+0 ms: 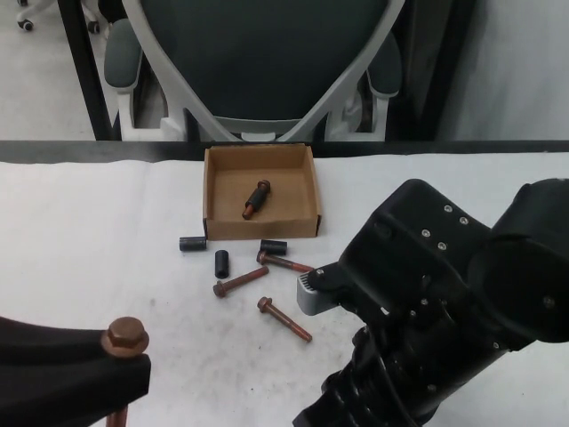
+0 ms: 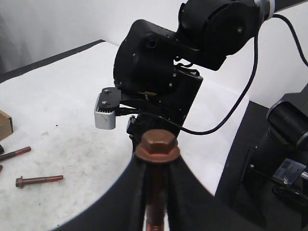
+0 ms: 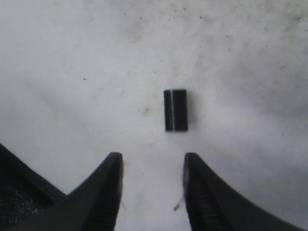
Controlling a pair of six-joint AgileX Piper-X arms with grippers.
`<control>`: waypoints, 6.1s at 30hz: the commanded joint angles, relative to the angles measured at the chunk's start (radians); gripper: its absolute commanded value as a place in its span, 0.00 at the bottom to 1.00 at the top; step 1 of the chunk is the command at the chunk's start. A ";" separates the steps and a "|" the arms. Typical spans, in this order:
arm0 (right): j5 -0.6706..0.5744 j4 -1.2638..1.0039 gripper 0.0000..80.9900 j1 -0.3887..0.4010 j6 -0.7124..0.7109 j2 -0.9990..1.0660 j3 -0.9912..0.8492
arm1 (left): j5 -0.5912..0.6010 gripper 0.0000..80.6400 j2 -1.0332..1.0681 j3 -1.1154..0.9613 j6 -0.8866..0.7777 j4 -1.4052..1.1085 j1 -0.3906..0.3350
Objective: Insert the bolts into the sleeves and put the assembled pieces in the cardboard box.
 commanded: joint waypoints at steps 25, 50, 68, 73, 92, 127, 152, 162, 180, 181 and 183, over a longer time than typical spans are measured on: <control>-0.063 -0.025 0.47 0.000 -0.146 0.143 -0.012 | 0.030 0.01 -0.008 0.089 -0.034 -0.092 0.001; 0.023 -0.074 0.47 0.000 -0.239 0.257 -0.077 | 0.030 0.01 -0.008 0.089 -0.034 -0.092 0.001; 0.040 -0.032 0.38 0.000 -0.244 0.292 -0.089 | 0.028 0.01 -0.008 0.089 -0.034 -0.091 0.001; 0.046 -0.029 0.00 0.000 -0.230 0.292 -0.089 | 0.028 0.01 -0.008 0.089 -0.034 -0.091 0.001; 0.113 -0.387 0.00 0.000 -0.162 -0.071 0.050 | -0.030 0.01 0.006 0.124 -0.037 -0.237 0.001; 0.187 -0.777 0.00 0.245 -0.035 -0.472 0.415 | 0.076 0.01 0.567 0.241 -0.429 -1.161 0.001; 0.266 -0.819 0.00 0.245 -0.066 -0.472 0.412 | 0.098 0.01 0.567 0.241 -0.391 -1.159 0.001; 0.270 -0.818 0.00 0.245 -0.097 -0.513 0.411 | 0.098 0.01 0.567 0.241 -0.355 -1.154 0.001; 0.300 -0.897 0.00 0.245 -0.096 -0.525 0.410 | 0.106 0.01 0.567 0.241 -0.461 -1.162 -0.022; 0.300 -0.897 0.00 0.245 -0.096 -0.525 0.410 | 0.099 0.01 0.567 0.241 -0.469 -1.162 -0.024; 0.300 -0.901 0.00 0.245 -0.096 -0.525 0.410 | 0.096 0.01 0.567 0.241 -0.494 -1.171 -0.024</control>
